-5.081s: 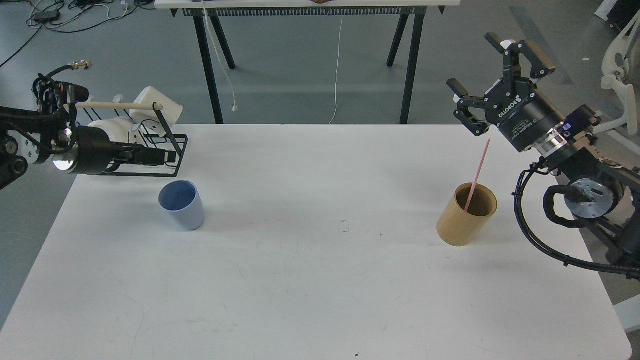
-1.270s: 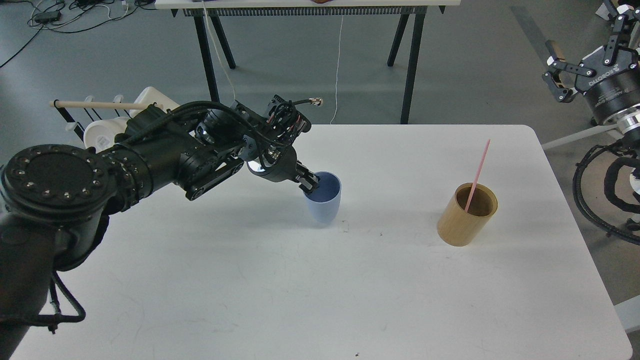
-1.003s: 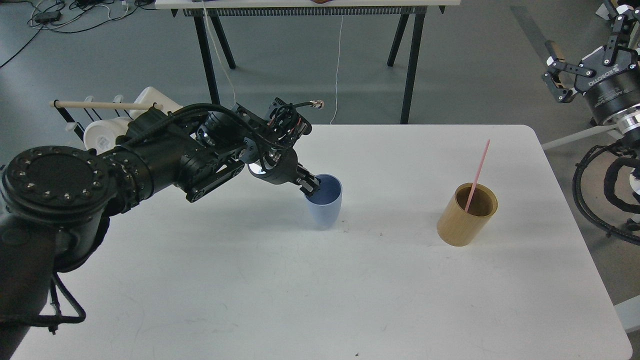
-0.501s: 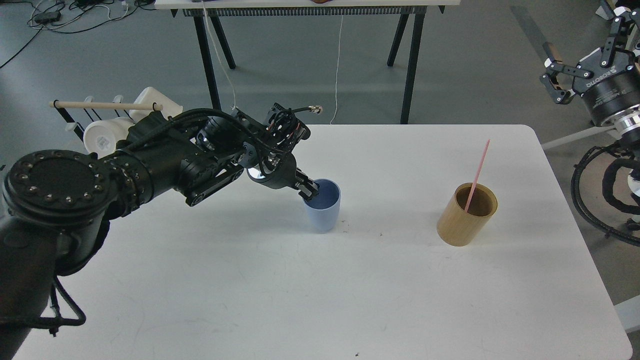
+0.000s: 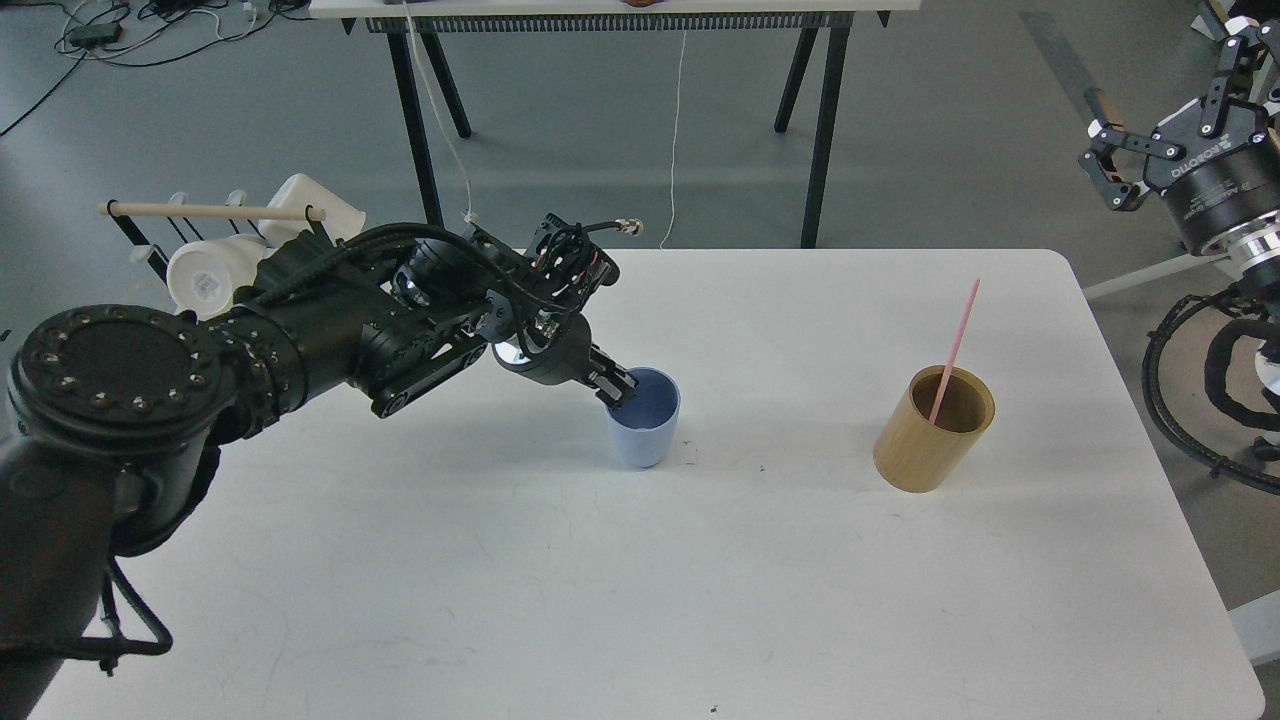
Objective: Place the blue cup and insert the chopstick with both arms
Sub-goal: 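Open the left gripper and lift it away from the blue cup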
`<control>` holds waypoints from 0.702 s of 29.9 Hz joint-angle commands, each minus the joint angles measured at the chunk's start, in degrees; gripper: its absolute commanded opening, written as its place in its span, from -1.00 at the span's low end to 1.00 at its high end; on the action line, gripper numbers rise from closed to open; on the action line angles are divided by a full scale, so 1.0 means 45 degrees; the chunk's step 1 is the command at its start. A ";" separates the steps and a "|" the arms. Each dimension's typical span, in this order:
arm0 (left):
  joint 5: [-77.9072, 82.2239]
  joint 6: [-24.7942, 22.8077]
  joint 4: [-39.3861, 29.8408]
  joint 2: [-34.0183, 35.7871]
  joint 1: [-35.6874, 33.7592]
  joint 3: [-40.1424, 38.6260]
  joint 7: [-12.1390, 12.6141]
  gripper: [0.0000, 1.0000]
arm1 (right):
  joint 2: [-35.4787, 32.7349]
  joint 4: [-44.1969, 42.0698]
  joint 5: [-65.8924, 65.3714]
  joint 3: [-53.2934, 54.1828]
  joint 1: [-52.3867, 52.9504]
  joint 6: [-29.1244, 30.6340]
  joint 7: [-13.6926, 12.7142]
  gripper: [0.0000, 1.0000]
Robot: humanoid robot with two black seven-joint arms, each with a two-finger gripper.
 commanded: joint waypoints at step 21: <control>-0.4370 -0.0115 0.0254 0.2010 0.0505 -0.6351 -0.0001 0.87 | -0.0623 0.0370 -0.5106 -0.0369 0.1053 0.0000 0.0000 0.91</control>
